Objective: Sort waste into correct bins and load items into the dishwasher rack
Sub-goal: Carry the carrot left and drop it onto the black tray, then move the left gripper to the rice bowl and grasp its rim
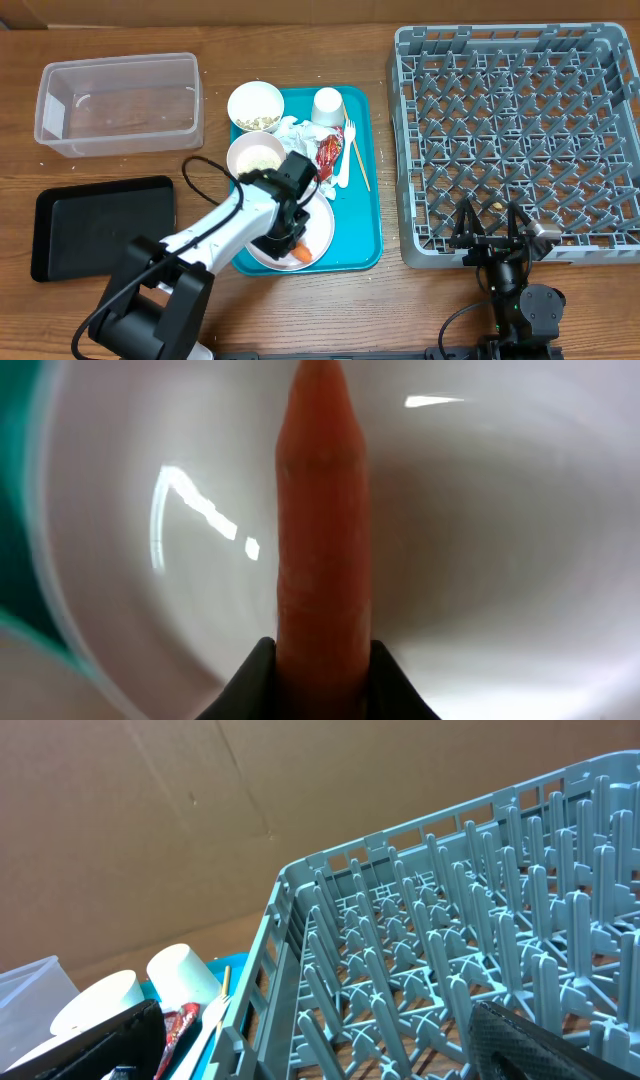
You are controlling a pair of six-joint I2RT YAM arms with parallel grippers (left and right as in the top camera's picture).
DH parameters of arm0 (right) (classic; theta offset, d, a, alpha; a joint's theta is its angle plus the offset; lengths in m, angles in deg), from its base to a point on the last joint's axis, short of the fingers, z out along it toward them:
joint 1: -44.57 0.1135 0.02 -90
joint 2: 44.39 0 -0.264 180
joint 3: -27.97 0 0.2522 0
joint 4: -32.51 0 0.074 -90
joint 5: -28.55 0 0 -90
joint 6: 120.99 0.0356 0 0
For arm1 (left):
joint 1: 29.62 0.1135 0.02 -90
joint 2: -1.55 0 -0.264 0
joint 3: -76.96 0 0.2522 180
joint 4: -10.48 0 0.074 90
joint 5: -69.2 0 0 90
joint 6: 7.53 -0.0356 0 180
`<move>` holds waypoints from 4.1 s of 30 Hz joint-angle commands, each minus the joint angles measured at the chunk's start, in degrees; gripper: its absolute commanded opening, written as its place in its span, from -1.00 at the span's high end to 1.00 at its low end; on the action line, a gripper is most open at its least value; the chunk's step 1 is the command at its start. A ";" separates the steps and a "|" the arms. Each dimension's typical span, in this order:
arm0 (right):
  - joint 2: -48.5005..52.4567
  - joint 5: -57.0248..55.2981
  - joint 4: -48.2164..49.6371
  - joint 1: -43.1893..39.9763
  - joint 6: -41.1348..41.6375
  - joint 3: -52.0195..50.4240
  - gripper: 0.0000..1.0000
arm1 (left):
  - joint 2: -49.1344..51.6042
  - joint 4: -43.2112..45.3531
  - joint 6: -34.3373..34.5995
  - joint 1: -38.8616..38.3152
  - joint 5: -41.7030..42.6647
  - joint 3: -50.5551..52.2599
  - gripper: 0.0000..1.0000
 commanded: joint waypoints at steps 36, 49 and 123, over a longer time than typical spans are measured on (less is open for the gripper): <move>-0.61 -0.72 0.37 -0.15 -0.42 -0.59 -1.00 | 6.19 -17.68 -16.98 56.46 -12.81 -18.14 -1.00; -0.61 -0.72 0.37 -0.15 -0.42 -0.59 -1.00 | 3.13 -25.03 -26.86 53.92 -7.98 -28.26 -1.00; -0.61 -0.72 0.37 -0.15 -0.42 -0.59 -1.00 | 19.82 -14.58 -63.14 8.72 -10.16 -41.57 0.92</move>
